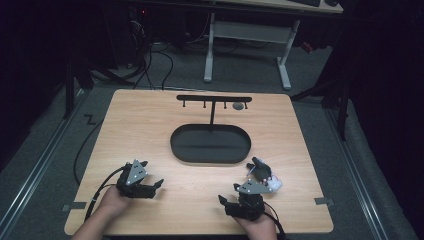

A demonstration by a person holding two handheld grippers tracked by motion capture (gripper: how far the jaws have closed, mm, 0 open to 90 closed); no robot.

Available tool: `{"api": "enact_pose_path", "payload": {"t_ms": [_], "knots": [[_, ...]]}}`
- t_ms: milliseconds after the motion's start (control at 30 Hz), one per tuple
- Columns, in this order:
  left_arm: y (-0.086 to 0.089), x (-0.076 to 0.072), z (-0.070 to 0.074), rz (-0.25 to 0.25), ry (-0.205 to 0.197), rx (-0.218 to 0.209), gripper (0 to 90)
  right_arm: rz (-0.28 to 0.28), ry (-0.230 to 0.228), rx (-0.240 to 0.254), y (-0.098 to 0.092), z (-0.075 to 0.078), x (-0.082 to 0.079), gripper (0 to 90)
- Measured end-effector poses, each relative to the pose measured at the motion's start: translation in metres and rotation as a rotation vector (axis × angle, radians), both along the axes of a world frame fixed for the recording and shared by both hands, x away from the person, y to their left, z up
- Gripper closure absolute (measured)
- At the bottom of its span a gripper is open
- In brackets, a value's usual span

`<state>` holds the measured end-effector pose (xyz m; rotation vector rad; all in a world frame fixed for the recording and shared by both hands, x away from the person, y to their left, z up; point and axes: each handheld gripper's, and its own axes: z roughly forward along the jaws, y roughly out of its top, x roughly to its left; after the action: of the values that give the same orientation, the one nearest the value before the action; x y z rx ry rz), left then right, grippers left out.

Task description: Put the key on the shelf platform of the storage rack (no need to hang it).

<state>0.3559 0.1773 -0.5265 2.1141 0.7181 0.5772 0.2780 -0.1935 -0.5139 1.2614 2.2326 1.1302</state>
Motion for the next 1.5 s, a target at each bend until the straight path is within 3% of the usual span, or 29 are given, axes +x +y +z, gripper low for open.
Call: {"api": "enact_pose_path", "payload": {"t_ms": [367, 767, 1200, 1333, 1400, 1500], "knots": [[0.000, 0.000, 0.000, -0.002, 0.001, 0.001, 15.3, -0.012, -0.011, -0.008, -0.005, 0.001, 0.001, 28.4], [0.001, -0.001, 0.000, 0.000, -0.004, -0.004, 15.3, -0.030, 0.012, -0.004, -0.009, -0.002, 0.004, 28.6], [0.000, 0.000, 0.000, -0.005, 0.003, 0.001, 15.3, -0.034, 0.045, -0.046, -0.020, -0.001, 0.004, 29.5], [0.000, 0.003, 0.000, 0.010, 0.024, -0.005, 15.4, -0.034, 0.055, -0.089, -0.024, -0.001, 0.004, 29.5], [0.001, 0.005, 0.000, 0.016, 0.037, -0.014, 15.4, -0.035, 0.063, -0.092, -0.028, 0.000, 0.006, 29.6], [0.001, 0.003, 0.000, 0.008, 0.025, -0.008, 15.4, -0.045, 0.070, -0.083, -0.033, -0.001, 0.011, 30.2]]}}
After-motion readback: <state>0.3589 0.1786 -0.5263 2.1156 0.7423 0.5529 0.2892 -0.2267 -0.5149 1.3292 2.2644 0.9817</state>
